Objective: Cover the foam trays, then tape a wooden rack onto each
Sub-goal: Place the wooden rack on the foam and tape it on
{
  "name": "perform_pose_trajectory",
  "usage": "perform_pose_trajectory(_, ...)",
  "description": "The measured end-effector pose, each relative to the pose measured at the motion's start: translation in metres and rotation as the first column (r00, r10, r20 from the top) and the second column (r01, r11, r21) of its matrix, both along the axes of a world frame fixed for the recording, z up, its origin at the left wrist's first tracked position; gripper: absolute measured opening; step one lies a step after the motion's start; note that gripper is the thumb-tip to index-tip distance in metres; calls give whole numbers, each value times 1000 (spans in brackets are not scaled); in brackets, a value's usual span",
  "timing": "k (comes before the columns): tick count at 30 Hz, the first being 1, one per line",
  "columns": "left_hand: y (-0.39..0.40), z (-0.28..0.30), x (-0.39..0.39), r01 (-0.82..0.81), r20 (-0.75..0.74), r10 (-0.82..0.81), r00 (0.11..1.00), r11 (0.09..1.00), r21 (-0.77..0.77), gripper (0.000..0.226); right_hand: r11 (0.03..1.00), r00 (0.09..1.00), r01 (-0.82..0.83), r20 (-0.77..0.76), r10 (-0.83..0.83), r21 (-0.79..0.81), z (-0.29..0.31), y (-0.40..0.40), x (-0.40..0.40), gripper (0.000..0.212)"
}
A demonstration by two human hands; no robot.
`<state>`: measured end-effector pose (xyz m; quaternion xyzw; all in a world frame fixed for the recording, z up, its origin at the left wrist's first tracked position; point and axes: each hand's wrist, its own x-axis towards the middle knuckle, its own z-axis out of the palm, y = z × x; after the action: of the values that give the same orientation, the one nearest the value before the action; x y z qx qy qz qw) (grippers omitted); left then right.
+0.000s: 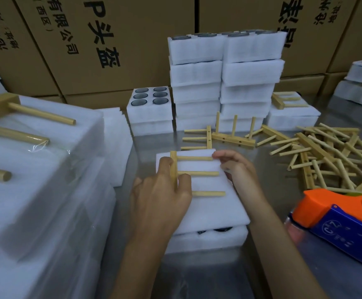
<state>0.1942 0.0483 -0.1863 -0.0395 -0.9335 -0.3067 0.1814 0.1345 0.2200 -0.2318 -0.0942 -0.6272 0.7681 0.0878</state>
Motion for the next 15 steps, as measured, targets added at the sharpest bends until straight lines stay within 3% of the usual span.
perform_pose_trajectory(2, -2, -3, -2, -58, -28, 60, 998, 996, 70, 24, 1000, 1000, 14, 10, -13, -28, 1, 0, 2, 30)
perform_pose_trajectory(5, -9, -9, -12, -120, -120, 163, 979, 943, 310, 31, 998, 1000, 29, -5, -29, -61, 2, -1, 4, 24)
perform_pose_trajectory(6, -13, -15, -18, -125, -110, 178, 978, 920, 372, 32, 998, 1000, 25, -4, -25, -57, 3, -1, 4, 23)
perform_pose_trajectory(8, -23, -28, -35, -140, 75, 118, 990, 855, 500, 48, 997, 999, -40, 23, 41, -62, 5, -2, 4, 26)
perform_pose_trajectory(11, -29, -50, -59, -172, 349, -199, 916, 590, 788, 65, 975, 975, -210, 56, 214, -72, 7, -3, 2, 39)
perform_pose_trajectory(13, -26, -57, -67, -172, 354, -333, 874, 469, 866, 63, 969, 965, -247, 87, 249, -31, 8, -4, 4, 50)
perform_pose_trajectory(15, -25, -59, -69, -140, 283, -375, 883, 364, 921, 52, 957, 955, -276, 88, 284, -87, 6, -3, 8, 53)
